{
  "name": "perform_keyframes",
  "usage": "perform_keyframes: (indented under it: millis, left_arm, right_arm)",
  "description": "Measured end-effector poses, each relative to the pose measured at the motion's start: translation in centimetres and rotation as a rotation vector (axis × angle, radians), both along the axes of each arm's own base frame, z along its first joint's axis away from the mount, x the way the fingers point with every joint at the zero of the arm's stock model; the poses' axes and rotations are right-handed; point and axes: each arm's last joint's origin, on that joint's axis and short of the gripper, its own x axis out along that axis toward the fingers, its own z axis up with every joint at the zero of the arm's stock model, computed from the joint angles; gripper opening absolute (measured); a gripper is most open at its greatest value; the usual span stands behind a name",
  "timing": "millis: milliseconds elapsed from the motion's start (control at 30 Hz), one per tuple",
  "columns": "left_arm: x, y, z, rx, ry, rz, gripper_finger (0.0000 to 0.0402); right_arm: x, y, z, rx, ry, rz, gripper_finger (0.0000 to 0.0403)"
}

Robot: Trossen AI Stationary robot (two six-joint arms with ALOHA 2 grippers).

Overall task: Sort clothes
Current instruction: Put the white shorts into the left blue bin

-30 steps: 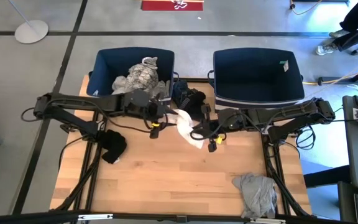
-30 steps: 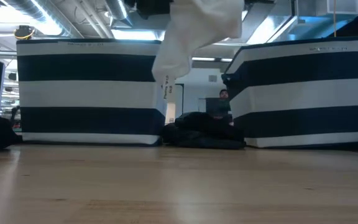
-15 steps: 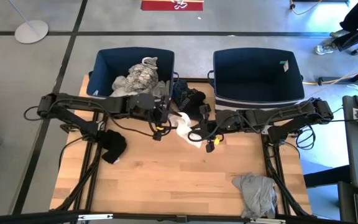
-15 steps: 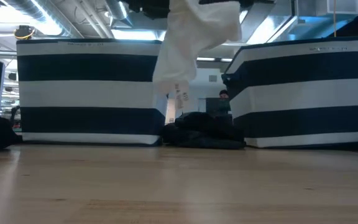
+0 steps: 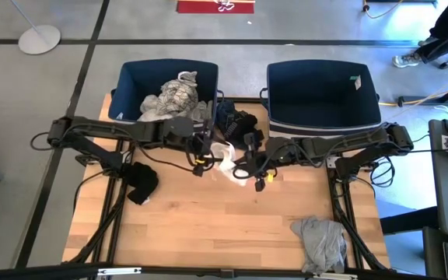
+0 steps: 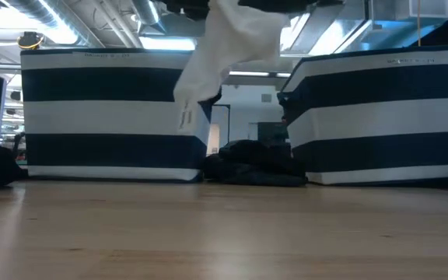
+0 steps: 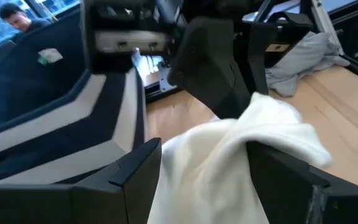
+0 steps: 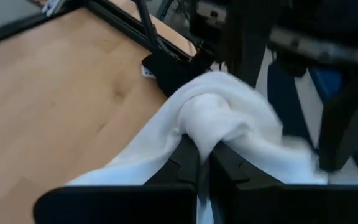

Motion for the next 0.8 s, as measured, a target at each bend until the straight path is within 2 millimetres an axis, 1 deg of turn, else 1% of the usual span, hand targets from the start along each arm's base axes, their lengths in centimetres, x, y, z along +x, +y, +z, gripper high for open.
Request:
perform_keyframes:
  millis: [167,300,400,500,667,800]
  left_arm:
    - [0.4,-0.1,-0.6,-0.020,0.031,-0.037,0.0225]
    - [0.3,-0.1,-0.8,-0.029,0.045,-0.035,0.0225]
    - [0.3,-0.1,-1.1,-0.029,0.078,-0.045,0.0225]
    - [0.2,0.1,-1.5,-0.038,0.113,-0.048,0.0225]
    - [0.2,0.1,-1.4,-0.053,0.104,-0.078,0.0225]
    - [0.3,0.1,-1.2,-0.067,0.078,-0.073,0.0225]
  right_arm:
    - [0.2,0.1,0.0,-0.143,-0.029,0.047,0.0014]
    - [0.2,0.0,0.0,-0.191,-0.037,0.035,0.0014]
    - [0.1,-0.1,-0.1,-0.263,-0.018,0.014,0.0015]
    - [-0.1,-0.3,0.4,-0.270,-0.029,-0.004,0.0015]
    - [0.1,-0.3,1.2,-0.277,-0.104,-0.037,0.0015]
    - [0.1,-0.3,1.4,-0.280,-0.125,-0.036,0.0015]
